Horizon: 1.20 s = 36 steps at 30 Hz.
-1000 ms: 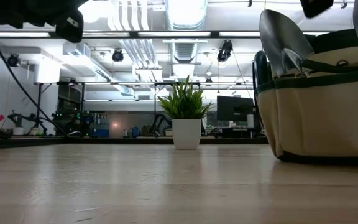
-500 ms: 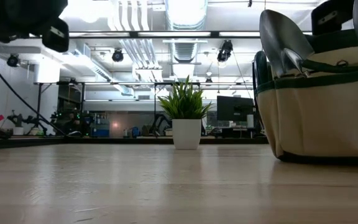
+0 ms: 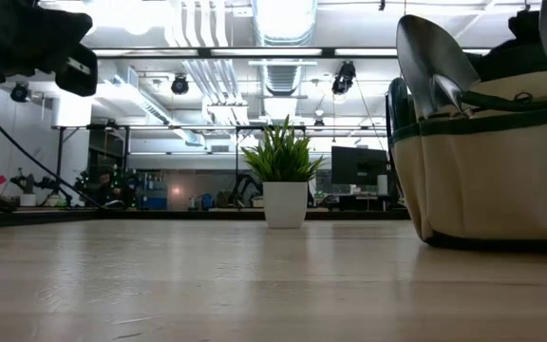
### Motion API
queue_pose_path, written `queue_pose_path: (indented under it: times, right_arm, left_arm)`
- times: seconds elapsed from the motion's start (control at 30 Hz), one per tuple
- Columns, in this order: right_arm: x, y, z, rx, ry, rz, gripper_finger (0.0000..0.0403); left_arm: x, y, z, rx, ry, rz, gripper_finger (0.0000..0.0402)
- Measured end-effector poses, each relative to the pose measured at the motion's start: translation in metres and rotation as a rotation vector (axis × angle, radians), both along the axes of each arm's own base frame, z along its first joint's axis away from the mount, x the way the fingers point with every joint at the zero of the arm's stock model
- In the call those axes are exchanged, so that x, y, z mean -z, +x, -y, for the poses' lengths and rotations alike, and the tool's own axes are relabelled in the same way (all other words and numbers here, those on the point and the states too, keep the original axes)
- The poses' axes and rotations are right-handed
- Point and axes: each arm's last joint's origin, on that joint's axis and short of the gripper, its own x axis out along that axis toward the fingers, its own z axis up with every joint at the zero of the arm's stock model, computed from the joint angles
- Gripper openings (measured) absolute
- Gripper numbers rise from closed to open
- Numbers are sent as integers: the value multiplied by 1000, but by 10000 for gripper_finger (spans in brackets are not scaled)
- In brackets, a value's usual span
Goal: Pick & Place Garden tools in Gardening bag
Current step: Return to Home Position
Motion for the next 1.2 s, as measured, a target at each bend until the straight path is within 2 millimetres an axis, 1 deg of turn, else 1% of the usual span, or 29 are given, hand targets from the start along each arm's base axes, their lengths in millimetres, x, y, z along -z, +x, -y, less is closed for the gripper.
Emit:
queue_pose_path:
  times: [0.13,0.23,0.4,0.6,1.2]
  right_arm:
    - [10,-2,1,-11,36,6,8]
    - [13,-3,1,-17,52,-16,8]
    - [14,-3,3,22,88,-27,8]
    - [15,-3,3,24,135,-45,8]
    - [15,-3,3,26,137,-45,8]
  left_arm:
    - [2,0,0,-5,39,-11,12]
    - [4,1,0,-9,48,-31,13]
    - [5,1,0,-10,53,-43,14]
    - [5,1,0,-11,53,-43,14]
    - [6,1,0,-11,53,-45,14]
